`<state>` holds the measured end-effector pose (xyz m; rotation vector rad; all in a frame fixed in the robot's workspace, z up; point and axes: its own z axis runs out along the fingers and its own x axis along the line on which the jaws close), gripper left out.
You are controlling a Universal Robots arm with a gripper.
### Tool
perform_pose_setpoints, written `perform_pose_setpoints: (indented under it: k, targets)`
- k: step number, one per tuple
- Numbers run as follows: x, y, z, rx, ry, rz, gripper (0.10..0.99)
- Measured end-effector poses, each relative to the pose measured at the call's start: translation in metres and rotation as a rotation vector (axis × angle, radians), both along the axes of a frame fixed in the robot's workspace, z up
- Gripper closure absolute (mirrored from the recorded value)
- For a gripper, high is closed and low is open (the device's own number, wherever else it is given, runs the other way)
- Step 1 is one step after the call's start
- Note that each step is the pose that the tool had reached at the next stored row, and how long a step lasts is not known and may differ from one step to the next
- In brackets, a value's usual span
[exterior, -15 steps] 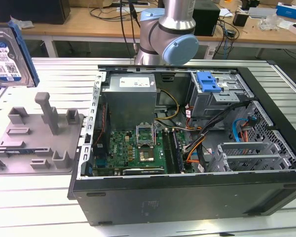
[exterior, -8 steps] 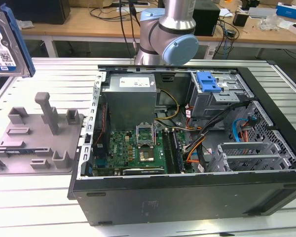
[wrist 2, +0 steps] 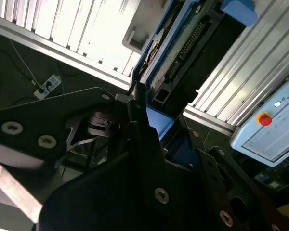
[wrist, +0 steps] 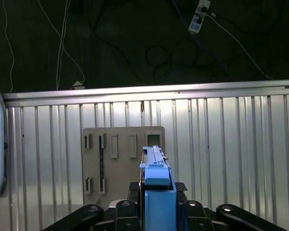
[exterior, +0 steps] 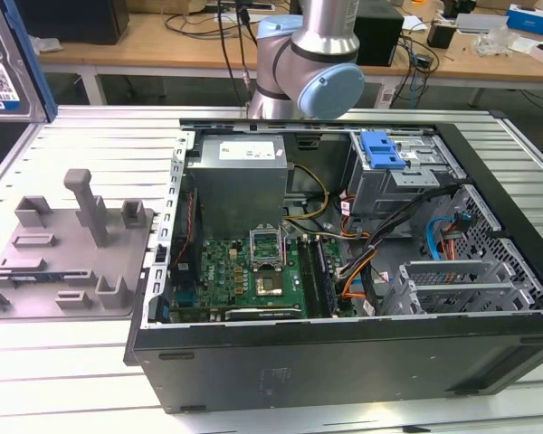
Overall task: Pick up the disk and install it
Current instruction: 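Pick up the disk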
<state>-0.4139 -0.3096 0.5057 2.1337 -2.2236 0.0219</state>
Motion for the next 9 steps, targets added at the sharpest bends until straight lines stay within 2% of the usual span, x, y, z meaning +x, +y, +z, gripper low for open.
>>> perform_pose_setpoints:
  k: [1,2,9]
  targets:
    - [0.0001,-0.0003,0.0098,0.000,0.0000,0.000,0.722]
    - [0.0001,-0.0003,0.0113,0.000,0.0000,0.000,0.722]
    - [0.0001,-0.0003,0.0114,0.000,-0.0001,0.000,0.722]
